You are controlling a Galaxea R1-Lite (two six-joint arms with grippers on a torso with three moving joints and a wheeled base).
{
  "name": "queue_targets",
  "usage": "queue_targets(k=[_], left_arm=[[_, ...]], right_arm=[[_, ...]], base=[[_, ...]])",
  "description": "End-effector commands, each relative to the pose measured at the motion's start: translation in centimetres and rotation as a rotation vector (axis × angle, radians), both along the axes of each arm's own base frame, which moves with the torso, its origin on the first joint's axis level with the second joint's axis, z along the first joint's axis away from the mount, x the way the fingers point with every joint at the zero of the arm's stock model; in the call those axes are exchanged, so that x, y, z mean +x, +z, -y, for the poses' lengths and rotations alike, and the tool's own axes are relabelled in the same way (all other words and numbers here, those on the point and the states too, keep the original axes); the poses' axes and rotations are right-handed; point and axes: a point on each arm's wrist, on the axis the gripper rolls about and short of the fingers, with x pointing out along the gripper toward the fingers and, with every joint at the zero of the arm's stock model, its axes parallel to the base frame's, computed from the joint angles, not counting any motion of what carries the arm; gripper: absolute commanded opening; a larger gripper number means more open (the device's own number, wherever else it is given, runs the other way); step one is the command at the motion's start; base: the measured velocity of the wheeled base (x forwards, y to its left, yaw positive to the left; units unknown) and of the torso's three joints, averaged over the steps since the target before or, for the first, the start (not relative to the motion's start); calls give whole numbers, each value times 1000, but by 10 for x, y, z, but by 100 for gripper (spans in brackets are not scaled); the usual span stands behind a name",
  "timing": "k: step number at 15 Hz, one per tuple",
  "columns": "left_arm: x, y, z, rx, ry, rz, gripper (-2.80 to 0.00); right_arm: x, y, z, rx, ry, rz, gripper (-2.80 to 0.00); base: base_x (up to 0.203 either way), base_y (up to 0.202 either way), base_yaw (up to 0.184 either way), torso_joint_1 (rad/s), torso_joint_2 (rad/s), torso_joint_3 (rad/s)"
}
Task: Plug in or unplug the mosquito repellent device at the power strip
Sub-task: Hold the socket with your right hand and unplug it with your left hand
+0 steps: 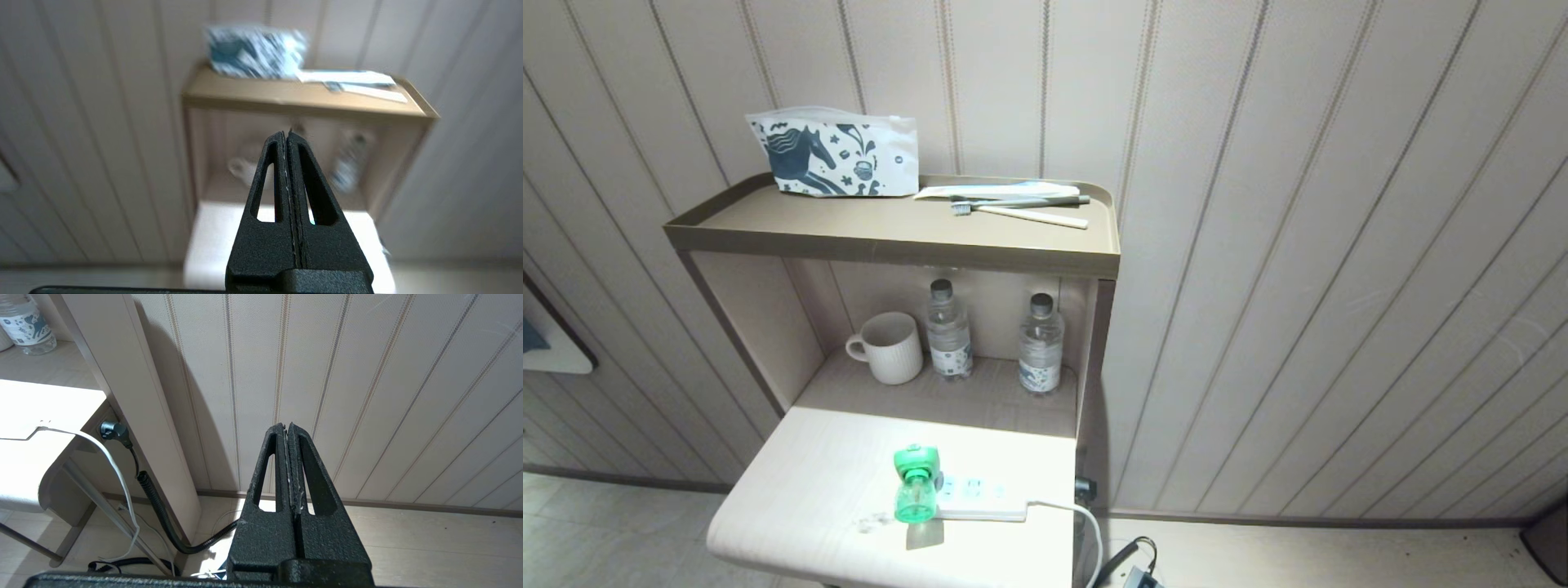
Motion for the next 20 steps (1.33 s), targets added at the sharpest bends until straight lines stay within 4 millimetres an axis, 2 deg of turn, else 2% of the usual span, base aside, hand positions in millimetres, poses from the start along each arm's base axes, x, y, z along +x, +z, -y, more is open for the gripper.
queue_targets(k=[1,2,5,7,9,10,12,13,16,19,20], left_arm=[[66,19,2,-34,-94,-498,-280],[73,19,4,-73,-157,-670,-280],[117,10,10,-141,-283,-975,-280],[143,-4,27,-104,-364,-1174,-280],[160,-25,54,-5,-389,-1323,-280],[169,-45,67,45,-349,-1390,0],[192,-80,93,128,-217,-1454,0],[199,-87,100,142,-180,-1455,0],[241,-124,129,232,-47,-1528,0],[273,-155,151,263,-5,-1548,0],[279,-159,155,257,-4,-1536,0]], right_arm=[[0,0,0,0,0,-1,-280],[0,0,0,0,0,-1,-280],[0,0,0,0,0,-1,-280],[0,0,0,0,0,-1,-280],[0,0,0,0,0,-1,-280],[0,0,0,0,0,-1,-280],[0,0,0,0,0,-1,-280],[0,0,0,0,0,-1,-280],[0,0,0,0,0,-1,-280],[0,0,0,0,0,-1,-280],[0,0,0,0,0,-1,-280]], base=[[0,0,0,0,0,0],[0,0,0,0,0,0],[0,0,0,0,0,0],[0,0,0,0,0,0],[0,0,0,0,0,0],[0,0,0,0,0,0],[0,0,0,0,0,0],[0,0,0,0,0,0],[0,0,0,0,0,0],[0,0,0,0,0,0],[0,0,0,0,0,0]])
